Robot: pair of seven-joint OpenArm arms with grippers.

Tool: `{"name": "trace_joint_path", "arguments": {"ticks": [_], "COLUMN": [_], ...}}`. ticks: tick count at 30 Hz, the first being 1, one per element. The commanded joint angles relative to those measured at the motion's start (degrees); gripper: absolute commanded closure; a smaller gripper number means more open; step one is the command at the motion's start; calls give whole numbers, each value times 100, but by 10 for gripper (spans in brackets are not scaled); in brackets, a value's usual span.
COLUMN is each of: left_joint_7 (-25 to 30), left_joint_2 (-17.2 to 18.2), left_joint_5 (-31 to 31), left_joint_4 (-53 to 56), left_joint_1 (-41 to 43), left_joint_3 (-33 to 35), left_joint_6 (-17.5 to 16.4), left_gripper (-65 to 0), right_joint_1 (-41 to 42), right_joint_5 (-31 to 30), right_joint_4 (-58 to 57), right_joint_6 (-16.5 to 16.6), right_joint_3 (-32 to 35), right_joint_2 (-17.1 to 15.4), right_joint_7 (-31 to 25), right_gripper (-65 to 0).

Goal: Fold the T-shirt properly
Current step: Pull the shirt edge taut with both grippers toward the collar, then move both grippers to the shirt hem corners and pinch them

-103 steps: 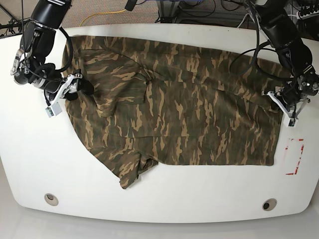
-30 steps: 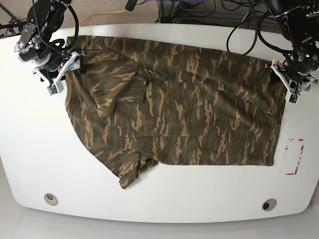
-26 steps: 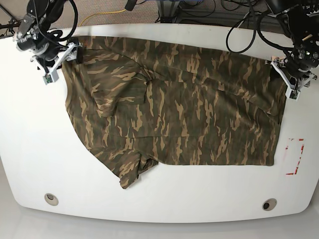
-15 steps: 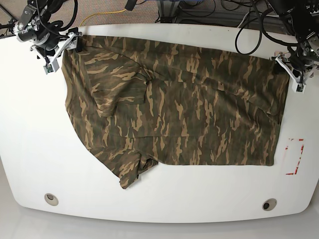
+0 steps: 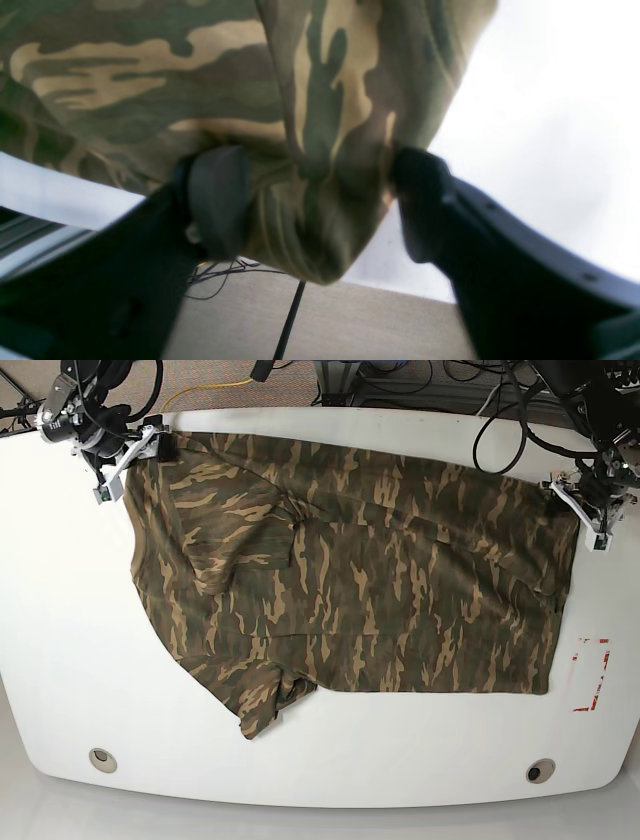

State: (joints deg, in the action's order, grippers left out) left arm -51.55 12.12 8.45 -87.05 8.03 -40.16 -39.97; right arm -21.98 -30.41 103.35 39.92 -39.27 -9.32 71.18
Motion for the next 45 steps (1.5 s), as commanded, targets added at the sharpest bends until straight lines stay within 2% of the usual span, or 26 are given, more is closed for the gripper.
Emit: {"name": "trace_joint_path", "arguments": {"ticks": [1, 4, 7, 10, 14, 20, 21, 23, 27, 29, 30, 34, 35, 37, 41, 45], "left_joint_7": [-36, -36, -36, -45, -54, -63, -63, -63, -63, -63, -63, -71, -89, -335, -924, -924], "left_joint_2": [94, 94, 85, 23, -205, -408, -425, -487, -487, -487, -469, -434, -434, -311, 50, 208], "left_joint_5": [-67, -67, -32, -23, -67, -49, -32, -32, -32, -23, -23, 100, 179, 434, 1349, 1832], "left_joint_4": [-47, -100, -284, -557, -1076, -1586, -1612, -1656, -1656, -1656, -1656, -1867, -1955, -2183, -2359, -2368], "left_joint_1": [10, 177, 397, 660, 1144, 1698, 1759, 1839, 1821, 1821, 1821, 1786, 1777, 1777, 1724, 1619], "left_joint_3": [3, 12, 21, 21, -23, 21, 21, 21, -15, -15, -15, 12, 21, 21, -23, -76], "left_joint_6": [-3, -3, -3, -3, -3, -3, -3, -3, -3, -3, -3, -3, -3, -3, -3, -3], "left_gripper": [-222, -90, -82, -82, -82, -83, -90, -151, -321, -372, -381, -381, -381, -382, -381, -379], "right_joint_1": [-4, -4, -40, -48, -242, -339, -339, -391, -303, -268, -259, -251, -242, -198, -22, 585], "right_joint_5": [-49, -58, -75, -49, -84, -93, -93, -93, -93, -93, -93, -93, -93, -119, -523, -576], "right_joint_4": [52, 52, 69, 69, 69, 69, 69, 69, 69, 69, 87, 456, 570, 825, 931, 922], "right_joint_6": [8, 8, 8, 8, 8, 8, 8, 8, 8, 8, 8, 8, 8, 8, 8, 8], "right_joint_3": [-16, -16, -16, -69, -78, -174, -218, -350, -403, -403, -421, -684, -746, -834, -843, -825], "right_joint_2": [-57, -57, -83, -127, -417, -558, -558, -567, -575, -575, -575, -532, -523, -523, -575, -575], "right_joint_7": [8, 8, 25, 34, 43, 25, 25, 16, 16, 16, 16, 25, 43, 52, 52, 359], "right_gripper": [-303, -127, -33, -41, -41, -41, -41, -41, -44, -90, -146, -325, -350, -390, -401, -401]}}
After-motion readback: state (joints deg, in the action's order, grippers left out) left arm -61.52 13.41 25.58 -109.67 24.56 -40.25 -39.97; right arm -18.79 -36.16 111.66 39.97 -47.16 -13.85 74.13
